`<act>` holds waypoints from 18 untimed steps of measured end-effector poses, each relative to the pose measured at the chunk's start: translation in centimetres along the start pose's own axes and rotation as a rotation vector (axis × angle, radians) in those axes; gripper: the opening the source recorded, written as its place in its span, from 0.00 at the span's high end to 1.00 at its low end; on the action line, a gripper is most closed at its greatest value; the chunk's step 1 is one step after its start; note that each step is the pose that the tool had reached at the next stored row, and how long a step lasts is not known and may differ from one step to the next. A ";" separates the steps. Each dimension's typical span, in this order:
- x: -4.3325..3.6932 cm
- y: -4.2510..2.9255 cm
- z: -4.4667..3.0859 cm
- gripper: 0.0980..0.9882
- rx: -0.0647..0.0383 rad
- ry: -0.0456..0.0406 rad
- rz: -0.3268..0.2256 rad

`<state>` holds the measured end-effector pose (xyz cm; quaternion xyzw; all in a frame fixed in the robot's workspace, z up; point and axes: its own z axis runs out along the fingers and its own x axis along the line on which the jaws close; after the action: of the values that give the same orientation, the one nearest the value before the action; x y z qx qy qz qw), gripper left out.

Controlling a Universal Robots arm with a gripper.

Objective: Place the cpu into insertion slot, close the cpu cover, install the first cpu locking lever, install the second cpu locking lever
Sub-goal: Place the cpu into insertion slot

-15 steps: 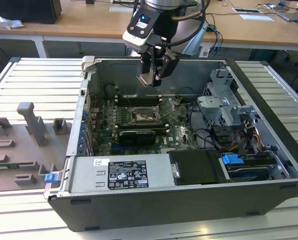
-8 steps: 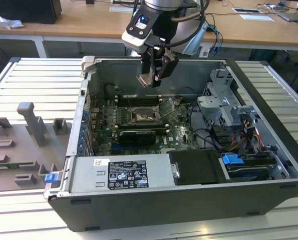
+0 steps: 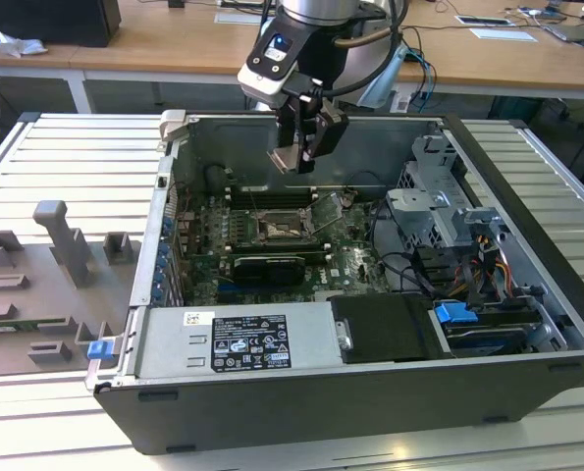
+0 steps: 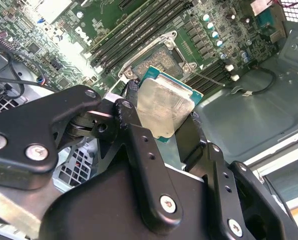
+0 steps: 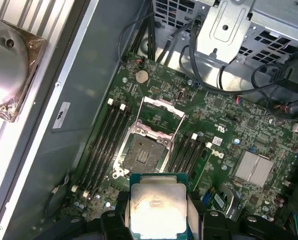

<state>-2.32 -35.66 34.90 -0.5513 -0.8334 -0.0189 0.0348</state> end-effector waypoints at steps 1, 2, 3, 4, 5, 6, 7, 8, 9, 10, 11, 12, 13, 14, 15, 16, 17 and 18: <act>0.00 0.00 0.02 0.50 0.000 0.0000 0.000; 0.00 0.00 0.05 0.50 0.000 0.0001 0.000; -0.01 0.01 0.09 0.50 0.000 -0.0004 0.000; -0.01 0.01 0.13 0.50 0.000 -0.0006 0.000; -0.02 0.01 0.15 0.50 0.000 -0.0009 0.000; -0.02 0.01 0.17 0.50 0.000 -0.0011 0.000; -0.02 0.01 0.19 0.50 0.000 -0.0011 0.000; -0.02 0.01 0.21 0.50 0.000 -0.0011 0.000; -0.02 0.01 0.22 0.50 0.000 -0.0011 0.000; -0.02 0.01 0.23 0.50 0.000 -0.0012 0.000; -0.02 0.01 0.25 0.50 0.000 -0.0011 0.000; -0.02 0.01 0.28 0.50 0.000 -0.0010 0.000; -0.03 0.01 0.30 0.50 0.000 -0.0010 0.000; -0.03 0.01 0.30 0.50 0.000 -0.0011 0.000; -0.03 0.01 0.30 0.50 0.000 -0.0011 0.001; -0.03 0.01 0.31 0.50 0.000 -0.0011 0.004; -0.03 0.01 0.32 0.50 0.000 -0.0010 0.007; -0.03 0.01 0.32 0.50 0.000 -0.0010 0.010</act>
<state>-2.31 -35.66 34.58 -0.5553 -0.8308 -0.0186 0.0343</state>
